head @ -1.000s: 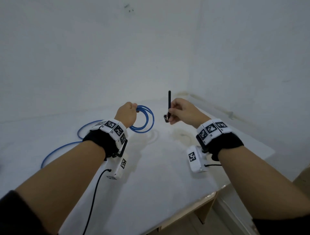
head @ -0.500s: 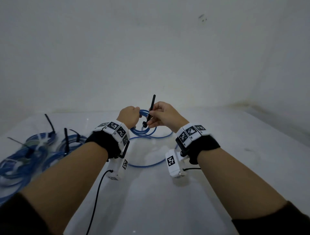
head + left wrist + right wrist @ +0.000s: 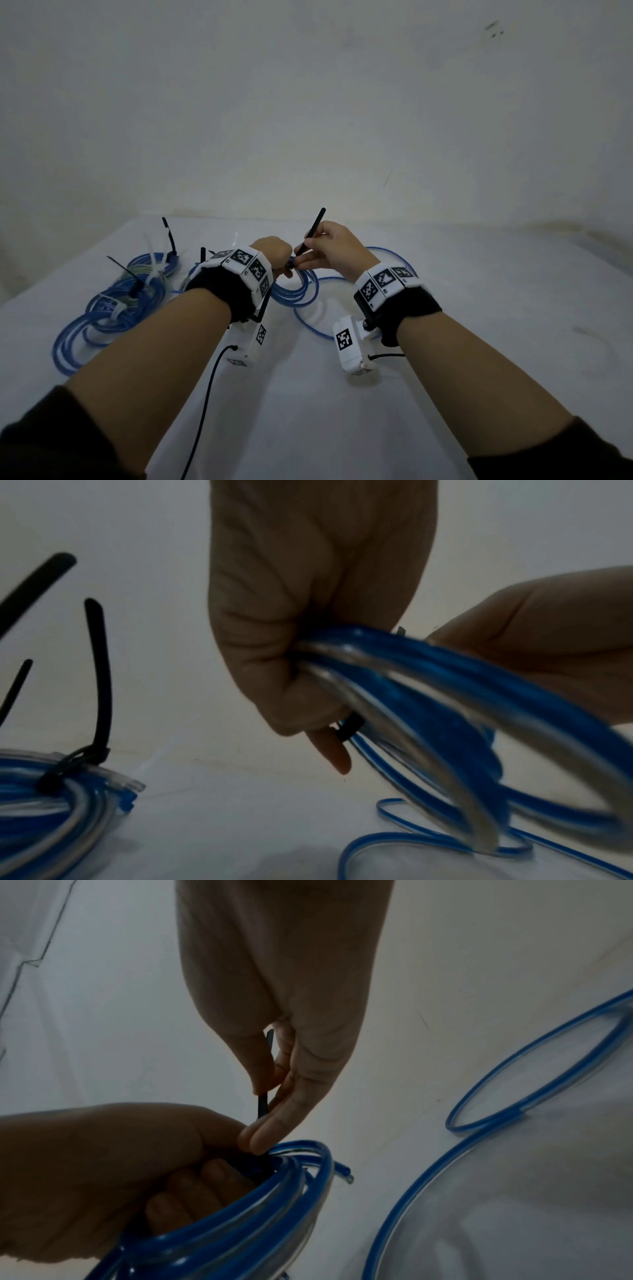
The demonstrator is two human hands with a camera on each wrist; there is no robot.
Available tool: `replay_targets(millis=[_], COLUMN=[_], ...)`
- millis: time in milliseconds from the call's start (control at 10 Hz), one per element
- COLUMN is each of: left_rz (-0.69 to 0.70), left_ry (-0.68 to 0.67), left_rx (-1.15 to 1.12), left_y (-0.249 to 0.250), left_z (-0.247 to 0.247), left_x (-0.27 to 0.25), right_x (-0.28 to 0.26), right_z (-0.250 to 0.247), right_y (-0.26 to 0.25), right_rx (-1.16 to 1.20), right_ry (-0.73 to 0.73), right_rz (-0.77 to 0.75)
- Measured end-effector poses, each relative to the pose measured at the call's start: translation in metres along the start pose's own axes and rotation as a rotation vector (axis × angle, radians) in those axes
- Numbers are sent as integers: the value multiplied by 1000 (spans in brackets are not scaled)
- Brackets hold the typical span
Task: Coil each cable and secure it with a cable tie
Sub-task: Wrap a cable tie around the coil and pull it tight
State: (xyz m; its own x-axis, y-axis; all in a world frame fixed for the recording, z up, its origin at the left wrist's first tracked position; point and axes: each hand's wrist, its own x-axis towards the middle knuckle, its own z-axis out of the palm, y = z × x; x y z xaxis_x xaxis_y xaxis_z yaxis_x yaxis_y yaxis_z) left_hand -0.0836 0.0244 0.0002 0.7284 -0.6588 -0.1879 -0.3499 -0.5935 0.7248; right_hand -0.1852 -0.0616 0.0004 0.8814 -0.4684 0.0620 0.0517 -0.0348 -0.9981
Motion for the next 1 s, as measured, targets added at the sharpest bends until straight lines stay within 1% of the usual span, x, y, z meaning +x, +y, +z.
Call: replay_targets(millis=[100, 200, 300, 400, 500, 600, 800, 900, 1000], left_rz=[-19, -21, 25, 120, 236, 330, 455, 507, 522], left_ry=[-51, -72, -20, 88, 253, 397, 546, 594, 610], left_rx=[49, 186, 186, 63, 10, -63, -267, -306, -314], left_y=[1, 1, -2, -5, -4, -1, 1, 2, 5], left_z=[-1, -4, -5, -7, -10, -15, -25, -30, -31], left_x=[-4, -4, -1, 0, 0, 0, -1, -2, -4], right_x=[2, 5, 8, 10, 13, 13, 17, 16, 16], right_z=[5, 8, 9, 13, 16, 20, 22, 23, 27], right_y=[3, 5, 8, 6, 0, -9, -25, -33, -36], right_rx=[52, 58, 45, 50, 26, 14, 17, 44, 28], right_ry=[6, 67, 114, 152, 204, 215, 204, 197, 191], right_rz=[66, 120, 104, 49, -23, -99, -202, -210, -225])
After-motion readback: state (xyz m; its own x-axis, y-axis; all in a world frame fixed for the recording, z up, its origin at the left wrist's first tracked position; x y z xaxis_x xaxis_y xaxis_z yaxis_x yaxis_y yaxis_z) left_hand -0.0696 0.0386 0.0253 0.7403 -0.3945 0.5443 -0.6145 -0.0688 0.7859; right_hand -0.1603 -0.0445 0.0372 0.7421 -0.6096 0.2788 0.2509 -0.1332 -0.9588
